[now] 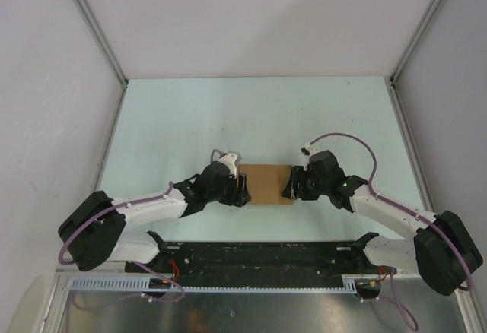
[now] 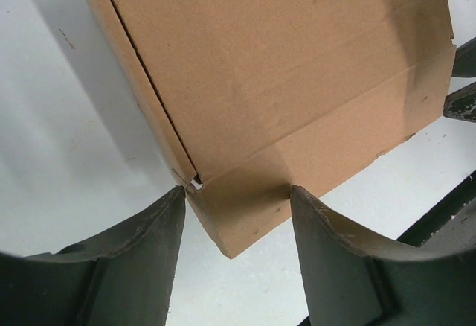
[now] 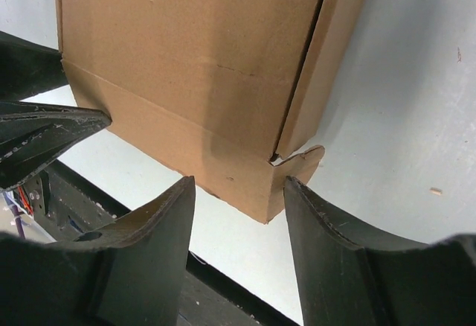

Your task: Fold the paper box

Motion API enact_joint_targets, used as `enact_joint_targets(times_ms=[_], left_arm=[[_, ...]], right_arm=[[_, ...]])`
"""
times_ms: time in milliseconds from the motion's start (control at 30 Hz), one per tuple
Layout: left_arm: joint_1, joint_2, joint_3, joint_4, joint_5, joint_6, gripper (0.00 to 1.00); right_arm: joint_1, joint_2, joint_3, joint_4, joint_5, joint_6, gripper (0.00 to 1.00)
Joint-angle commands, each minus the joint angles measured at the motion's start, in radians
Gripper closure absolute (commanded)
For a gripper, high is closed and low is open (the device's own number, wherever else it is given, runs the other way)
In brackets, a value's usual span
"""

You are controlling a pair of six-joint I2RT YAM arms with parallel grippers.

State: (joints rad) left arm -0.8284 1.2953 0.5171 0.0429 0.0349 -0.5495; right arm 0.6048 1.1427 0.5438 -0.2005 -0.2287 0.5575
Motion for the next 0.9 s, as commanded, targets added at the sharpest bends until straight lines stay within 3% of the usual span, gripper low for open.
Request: enact_joint_targets(times_ms=[0, 867], left_arm=[[-0.003, 0.006, 0.041, 0.028, 0.016, 0.008, 0.38], [-0.005, 0.015, 0.04, 0.043, 0.034, 0.003, 0.5]], right_arm=[[0.001, 0.012, 0.013, 0.035, -0.014, 0.001, 0.45], [0.001, 0.034, 0.015, 0.062, -0.027, 0.025, 0.51]])
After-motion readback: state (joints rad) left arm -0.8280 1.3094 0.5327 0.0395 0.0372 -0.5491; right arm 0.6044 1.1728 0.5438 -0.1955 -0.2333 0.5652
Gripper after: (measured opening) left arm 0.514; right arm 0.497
